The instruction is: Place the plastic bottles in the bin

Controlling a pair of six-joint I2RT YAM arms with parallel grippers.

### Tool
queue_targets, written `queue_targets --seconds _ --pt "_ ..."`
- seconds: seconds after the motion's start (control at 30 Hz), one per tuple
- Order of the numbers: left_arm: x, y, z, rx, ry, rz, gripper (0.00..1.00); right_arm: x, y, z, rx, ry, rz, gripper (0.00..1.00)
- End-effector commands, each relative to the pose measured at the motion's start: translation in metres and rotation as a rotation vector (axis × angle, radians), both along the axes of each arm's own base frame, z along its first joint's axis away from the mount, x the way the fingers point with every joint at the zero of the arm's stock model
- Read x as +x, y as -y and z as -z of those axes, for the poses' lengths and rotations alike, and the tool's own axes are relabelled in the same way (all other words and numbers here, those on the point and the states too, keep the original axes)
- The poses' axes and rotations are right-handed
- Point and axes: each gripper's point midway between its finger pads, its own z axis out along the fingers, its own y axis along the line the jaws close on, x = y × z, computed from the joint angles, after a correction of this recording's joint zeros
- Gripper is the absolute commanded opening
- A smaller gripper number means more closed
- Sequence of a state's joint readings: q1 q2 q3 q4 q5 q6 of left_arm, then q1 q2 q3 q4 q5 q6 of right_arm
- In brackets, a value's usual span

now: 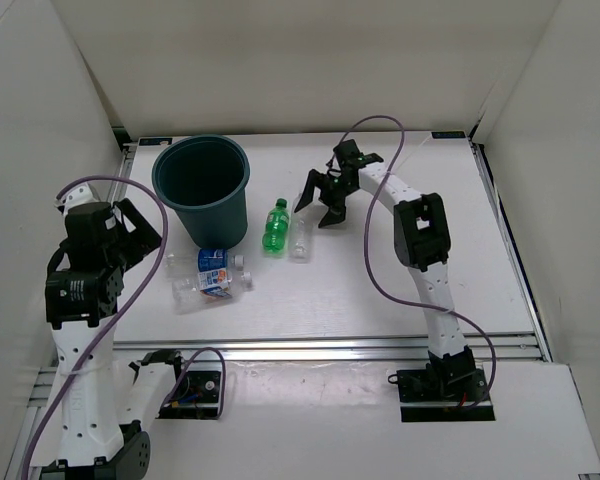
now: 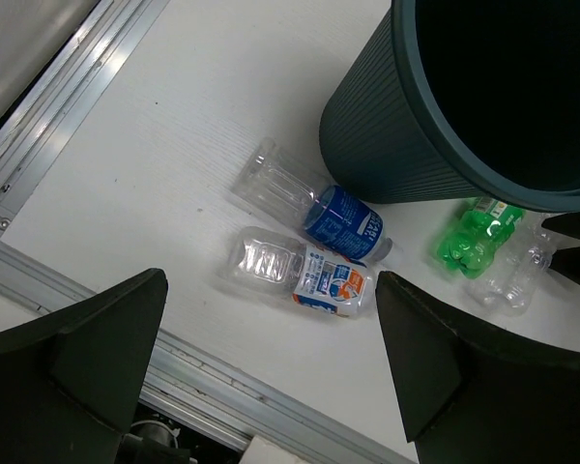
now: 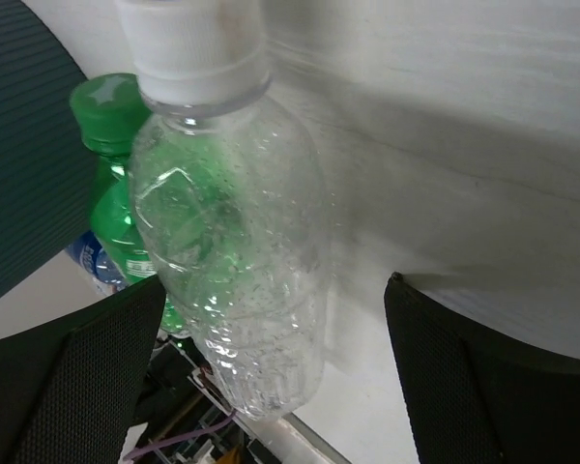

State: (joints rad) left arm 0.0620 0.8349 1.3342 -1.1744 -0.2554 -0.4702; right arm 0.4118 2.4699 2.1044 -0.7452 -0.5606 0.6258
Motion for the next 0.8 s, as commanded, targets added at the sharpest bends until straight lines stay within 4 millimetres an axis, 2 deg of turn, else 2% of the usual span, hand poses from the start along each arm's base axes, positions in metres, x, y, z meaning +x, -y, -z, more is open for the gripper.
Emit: queue_targets --seconds 0.0,0.1,0.13,0.27,0.3,0.33,0.4,0.43,0.47,0.5,0.53,0.6,0.63,0.7,0.73,0.77 --pt "-0.003 0.003 -0.010 0.014 0.027 0.032 1.00 0.011 -0.011 -0.002 0.063 0.029 -0.015 0.95" --pt "-0.002 0.004 -0.003 0.007 0.009 0.039 1.00 0.011 -0.015 -0.002 0.090 0.030 -0.027 0.85" --pt "-0.002 0.004 0.000 0.006 -0.001 0.039 1.00 0.007 -0.015 0.004 0.099 0.005 -0.034 0.83" --pt "-0.003 0.004 0.001 0.007 0.007 0.039 1.00 -0.004 -0.012 0.007 0.097 -0.028 -0.037 0.57" --pt "0.000 0.004 0.002 0.014 0.009 0.045 1.00 -0.007 -0.011 0.006 0.094 -0.034 -0.037 0.54" --pt "0.001 0.004 0.000 0.015 0.018 0.045 1.00 -0.006 -0.005 -0.006 0.100 -0.021 -0.027 0.51" --pt "0.006 0.004 -0.001 0.016 0.026 0.045 1.00 -0.013 0.005 -0.008 0.075 -0.034 -0.009 0.46" --pt "0.010 0.003 -0.001 0.016 0.026 0.045 1.00 -0.007 0.010 -0.029 0.090 0.022 -0.014 0.44" --pt "0.010 0.003 -0.006 0.017 0.039 0.044 1.00 -0.009 0.012 -0.038 0.091 0.037 -0.023 0.43" --pt "0.015 0.005 -0.006 0.021 0.036 0.062 1.00 -0.004 0.017 -0.063 0.092 0.086 -0.016 0.40" --pt "0.020 0.006 -0.009 0.015 0.045 0.072 1.00 0.002 0.021 -0.079 0.104 0.130 -0.014 0.39" --pt "0.024 0.006 -0.008 0.023 0.039 0.078 1.00 0.007 0.016 -0.119 0.161 0.209 -0.022 0.37" --pt "0.029 0.005 -0.008 0.034 0.036 0.086 1.00 0.016 0.012 -0.161 0.204 0.297 -0.010 0.37" --pt "0.033 0.007 -0.008 0.042 0.037 0.101 1.00 0.016 -0.009 -0.206 0.263 0.393 -0.027 0.37" --pt "0.032 0.004 -0.005 0.043 0.029 0.083 1.00 0.025 -0.015 -0.234 0.281 0.485 0.001 0.37" --pt "0.034 0.004 -0.003 0.042 0.020 0.083 1.00 0.030 -0.023 -0.271 0.322 0.587 0.010 0.37"
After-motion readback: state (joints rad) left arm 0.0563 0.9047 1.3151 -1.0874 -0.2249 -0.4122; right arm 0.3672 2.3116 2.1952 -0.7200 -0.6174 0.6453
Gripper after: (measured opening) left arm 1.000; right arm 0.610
